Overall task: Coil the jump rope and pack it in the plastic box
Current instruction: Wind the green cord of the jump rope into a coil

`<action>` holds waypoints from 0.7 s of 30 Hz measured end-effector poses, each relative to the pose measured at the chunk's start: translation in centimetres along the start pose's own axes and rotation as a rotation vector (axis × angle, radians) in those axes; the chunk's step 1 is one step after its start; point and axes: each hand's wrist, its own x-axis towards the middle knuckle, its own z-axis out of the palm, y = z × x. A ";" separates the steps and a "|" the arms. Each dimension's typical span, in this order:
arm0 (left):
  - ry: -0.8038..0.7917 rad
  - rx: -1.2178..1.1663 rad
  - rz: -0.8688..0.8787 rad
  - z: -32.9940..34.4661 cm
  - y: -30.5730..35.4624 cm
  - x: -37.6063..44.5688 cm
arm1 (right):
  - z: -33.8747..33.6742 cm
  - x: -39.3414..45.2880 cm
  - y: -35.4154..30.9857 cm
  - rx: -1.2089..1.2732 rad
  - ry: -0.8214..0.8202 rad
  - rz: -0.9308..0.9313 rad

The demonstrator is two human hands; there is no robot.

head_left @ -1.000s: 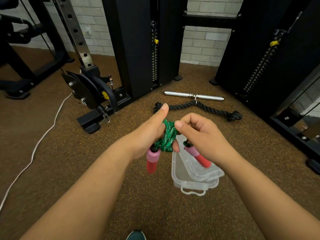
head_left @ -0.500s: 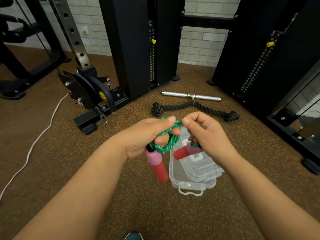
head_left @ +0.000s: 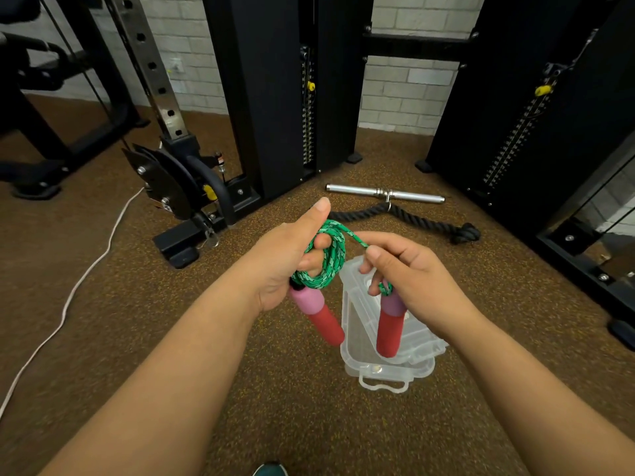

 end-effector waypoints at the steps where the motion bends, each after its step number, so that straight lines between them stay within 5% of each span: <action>1: 0.001 -0.021 -0.005 0.0 -0.1 0.0 | 0.1 0.0 0.0 0.016 -0.030 0.009; 11: -0.170 -0.101 -0.089 0.8 -0.5 0.1 | 1.9 -0.9 -0.4 0.124 -0.189 0.070; 21: -0.202 -0.217 -0.054 0.4 -1.6 0.5 | 1.1 -0.1 0.7 0.141 -0.023 0.162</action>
